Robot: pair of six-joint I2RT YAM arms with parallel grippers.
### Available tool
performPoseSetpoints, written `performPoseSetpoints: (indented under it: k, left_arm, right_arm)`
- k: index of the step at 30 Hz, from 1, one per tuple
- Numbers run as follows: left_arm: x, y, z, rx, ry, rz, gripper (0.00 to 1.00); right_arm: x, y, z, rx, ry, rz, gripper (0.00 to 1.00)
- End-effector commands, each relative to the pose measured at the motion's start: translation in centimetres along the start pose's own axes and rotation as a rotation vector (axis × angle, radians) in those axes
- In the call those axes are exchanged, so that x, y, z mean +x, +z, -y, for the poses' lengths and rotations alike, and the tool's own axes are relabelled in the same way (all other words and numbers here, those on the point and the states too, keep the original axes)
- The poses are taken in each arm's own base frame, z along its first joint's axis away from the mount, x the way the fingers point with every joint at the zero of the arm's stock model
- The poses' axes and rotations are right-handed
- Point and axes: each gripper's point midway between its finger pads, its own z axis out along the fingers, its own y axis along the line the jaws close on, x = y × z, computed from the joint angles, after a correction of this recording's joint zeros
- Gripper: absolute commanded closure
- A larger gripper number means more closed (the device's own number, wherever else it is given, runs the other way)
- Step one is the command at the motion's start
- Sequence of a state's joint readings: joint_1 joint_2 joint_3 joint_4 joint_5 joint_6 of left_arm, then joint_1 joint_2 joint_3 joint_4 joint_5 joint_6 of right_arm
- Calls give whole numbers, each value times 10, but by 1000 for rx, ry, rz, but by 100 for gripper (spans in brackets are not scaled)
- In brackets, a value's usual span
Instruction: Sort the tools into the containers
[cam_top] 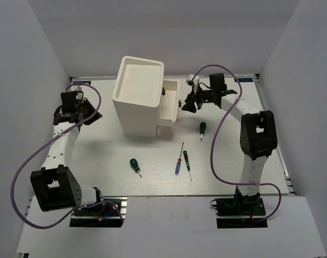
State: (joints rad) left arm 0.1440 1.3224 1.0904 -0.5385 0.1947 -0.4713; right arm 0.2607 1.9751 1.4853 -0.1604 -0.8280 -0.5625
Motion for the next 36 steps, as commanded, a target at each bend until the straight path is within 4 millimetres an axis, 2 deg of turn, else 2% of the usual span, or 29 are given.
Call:
performPoseSetpoints:
  k: [1, 2, 3, 4, 5, 6, 7, 8, 9, 10, 11, 12, 15, 18, 20, 21, 22, 25, 26, 27, 30, 32, 34, 35, 36]
  left_arm:
    - [19, -19, 33, 187, 144, -45, 89]
    - [24, -24, 37, 204, 168, -59, 94]
    - [35, -30, 40, 216, 203, -89, 94]
    - [49, -31, 37, 229, 202, -132, 91]
    - [59, -33, 38, 232, 207, -158, 77]
    - [71, -38, 38, 236, 223, -183, 67]
    - [86, -39, 35, 243, 219, -222, 57]
    - [92, -40, 30, 226, 205, -233, 40]
    - [108, -41, 26, 219, 189, -270, 33]
    - [114, -47, 26, 213, 192, -266, 29]
    - [118, -49, 21, 194, 179, -269, 24]
    - [128, -48, 16, 174, 178, -282, 22]
    - [149, -52, 2, 116, 146, -302, 18]
    - [157, -52, 1, 99, 117, -301, 17]
    - [159, -49, 4, 112, 115, -295, 16]
    - [166, -47, 3, 105, 111, -320, 16]
    - [165, -46, 5, 110, 124, -310, 16]
    - [169, -40, 5, 101, 124, -321, 16]
    - [173, -39, 7, 110, 136, -325, 16]
    - [176, -40, 10, 117, 136, -332, 16]
    - [187, -38, 9, 102, 141, -354, 16]
    - [196, -36, 6, 80, 154, -370, 16]
    - [208, -32, -3, 32, 150, -397, 16]
    - [209, -31, 0, 36, 157, -390, 16]
    - [215, -30, -3, 13, 142, -401, 16]
  right_arm:
    - [-16, -22, 3, 73, 84, -46, 36]
    - [-11, -29, 16, 171, 123, -91, 35]
    - [-19, -41, 17, 227, 129, -104, 35]
    - [-10, -46, 19, 275, 163, -144, 41]
    - [6, -61, 32, 403, 220, -220, 53]
    - [10, -71, 29, 437, 246, -256, 81]
    - [25, -84, 30, 508, 305, -326, 91]
    - [31, -89, 29, 541, 331, -368, 94]
    - [47, -95, 12, 527, 411, -445, 94]
    - [60, -103, 3, 543, 454, -514, 89]
    - [70, -104, -5, 538, 478, -549, 80]
    - [80, -110, -11, 585, 526, -605, 59]
    - [102, -109, -26, 615, 610, -674, 41]
    - [121, -109, -29, 660, 654, -744, 38]
    - [129, -100, -31, 639, 671, -767, 38]
    - [128, -98, -30, 643, 676, -765, 36]
    - [136, -93, -31, 637, 687, -781, 36]
    - [140, -80, -32, 619, 714, -778, 36]
    - [149, -74, -33, 608, 731, -799, 36]
    - [145, -69, -32, 596, 735, -785, 36]
    - [153, -58, -35, 596, 763, -800, 36]
    - [161, -53, -35, 596, 775, -815, 41]
    - [165, -52, -39, 597, 794, -827, 50]
    - [166, -52, -40, 595, 798, -828, 68]
    - [164, -55, -40, 600, 802, -826, 78]
